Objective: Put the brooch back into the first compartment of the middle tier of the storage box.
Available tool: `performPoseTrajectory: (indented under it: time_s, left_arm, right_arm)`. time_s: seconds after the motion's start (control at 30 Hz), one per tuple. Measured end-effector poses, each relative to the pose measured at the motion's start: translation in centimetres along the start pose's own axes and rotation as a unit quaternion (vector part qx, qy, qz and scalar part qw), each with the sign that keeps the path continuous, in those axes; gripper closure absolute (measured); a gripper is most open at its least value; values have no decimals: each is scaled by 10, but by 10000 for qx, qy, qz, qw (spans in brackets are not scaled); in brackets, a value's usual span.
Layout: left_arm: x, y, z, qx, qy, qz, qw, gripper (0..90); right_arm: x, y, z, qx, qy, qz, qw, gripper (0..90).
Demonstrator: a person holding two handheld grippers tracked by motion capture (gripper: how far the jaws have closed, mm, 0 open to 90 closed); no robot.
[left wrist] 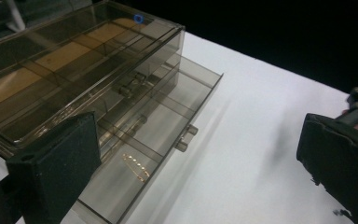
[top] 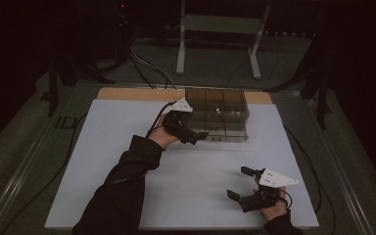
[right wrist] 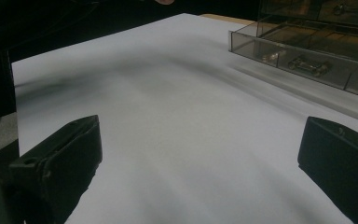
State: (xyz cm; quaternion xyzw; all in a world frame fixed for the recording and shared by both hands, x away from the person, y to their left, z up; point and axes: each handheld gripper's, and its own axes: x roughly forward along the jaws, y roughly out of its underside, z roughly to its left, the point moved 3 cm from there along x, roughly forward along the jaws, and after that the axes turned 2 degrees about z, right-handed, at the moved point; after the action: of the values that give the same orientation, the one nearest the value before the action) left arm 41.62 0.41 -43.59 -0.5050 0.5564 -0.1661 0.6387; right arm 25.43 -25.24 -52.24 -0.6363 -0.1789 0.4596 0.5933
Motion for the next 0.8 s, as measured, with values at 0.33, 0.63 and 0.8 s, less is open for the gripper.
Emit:
performPoseTrajectory:
  time_s: [0.33,0.63,0.8]
  left_arm:
    - [-20,-2,0,6,97,-129,9999,3]
    - [-37,6,2,3,85,-135,9999,3]
    - [-44,14,2,25,128,-104,9999,3]
  right_arm:
    - [0,0,-1,27,-7,21,10000,0]
    - [1,1,0,37,20,16,10000,0]
    - [1,2,0,31,28,41,10000,0]
